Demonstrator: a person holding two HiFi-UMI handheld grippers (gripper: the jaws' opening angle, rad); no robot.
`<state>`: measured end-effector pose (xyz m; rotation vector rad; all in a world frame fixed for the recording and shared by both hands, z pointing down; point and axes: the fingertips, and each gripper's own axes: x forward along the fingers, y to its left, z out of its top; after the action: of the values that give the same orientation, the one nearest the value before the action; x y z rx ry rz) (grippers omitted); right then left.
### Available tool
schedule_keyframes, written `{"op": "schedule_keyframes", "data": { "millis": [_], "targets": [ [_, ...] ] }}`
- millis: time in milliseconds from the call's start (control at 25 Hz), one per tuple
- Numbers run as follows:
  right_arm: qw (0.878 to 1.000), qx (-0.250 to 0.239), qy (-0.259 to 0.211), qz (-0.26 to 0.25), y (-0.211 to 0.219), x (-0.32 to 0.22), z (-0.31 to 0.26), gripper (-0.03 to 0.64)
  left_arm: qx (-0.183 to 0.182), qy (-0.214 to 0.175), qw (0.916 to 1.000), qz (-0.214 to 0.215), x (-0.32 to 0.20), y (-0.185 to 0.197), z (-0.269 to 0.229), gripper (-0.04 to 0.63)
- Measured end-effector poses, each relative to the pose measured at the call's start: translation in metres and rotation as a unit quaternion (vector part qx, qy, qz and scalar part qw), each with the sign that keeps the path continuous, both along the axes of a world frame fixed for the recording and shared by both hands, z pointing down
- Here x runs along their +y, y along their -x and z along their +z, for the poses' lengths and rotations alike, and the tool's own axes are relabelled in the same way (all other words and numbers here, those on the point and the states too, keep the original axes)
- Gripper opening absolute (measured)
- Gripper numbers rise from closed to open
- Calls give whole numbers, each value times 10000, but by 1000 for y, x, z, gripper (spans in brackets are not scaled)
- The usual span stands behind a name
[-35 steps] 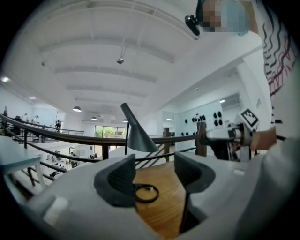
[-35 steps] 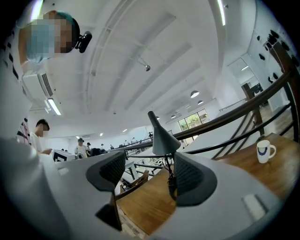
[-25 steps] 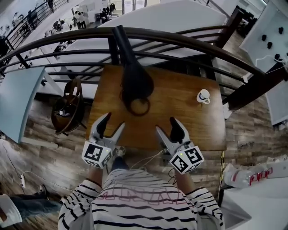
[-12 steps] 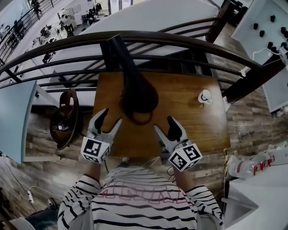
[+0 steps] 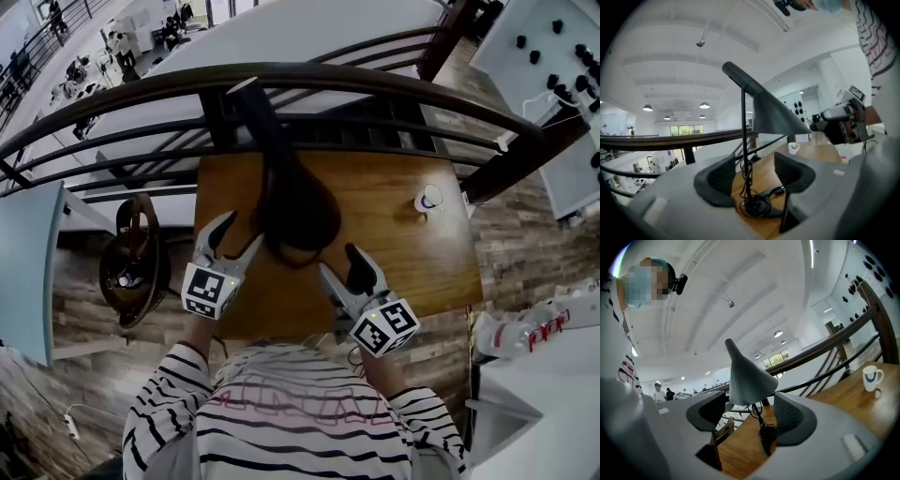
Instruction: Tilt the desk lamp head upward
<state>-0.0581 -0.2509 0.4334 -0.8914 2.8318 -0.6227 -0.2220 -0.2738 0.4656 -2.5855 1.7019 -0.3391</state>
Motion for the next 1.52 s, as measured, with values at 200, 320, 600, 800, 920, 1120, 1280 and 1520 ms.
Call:
{"op": "schedule_keyframes", "data": {
  "millis": [200,320,600,800,920,1120,1280,1520],
  "targets": [
    [9999,-29,87,54,15,-5,6,309,-75,122,9997,198,-29,10,20,253],
    [9999,-23,117,93,18,-8,8,309,-104,238,9991,331,-43,11,36,253],
    [9997,-23,168,180,22,-16,9,309,-163,377,9978,521,-77,3,58,253],
    [9997,-34,155,175,26,-20,9,310,-79,365,9968,704,-93,-5,63,243],
    [9997,-25,153,168,28,-20,10,309,-30,337,9966,745,-98,-4,65,203],
    [9996,-20,199,176,35,-21,13,310,-25,288,9967,755,-105,1,69,146],
    [9996,-55,203,201,37,-20,12,310,-71,351,9966,742,-109,2,76,134],
    [9992,-104,315,218,39,-15,15,307,108,406,9963,749,-108,0,74,75]
  ]
}}
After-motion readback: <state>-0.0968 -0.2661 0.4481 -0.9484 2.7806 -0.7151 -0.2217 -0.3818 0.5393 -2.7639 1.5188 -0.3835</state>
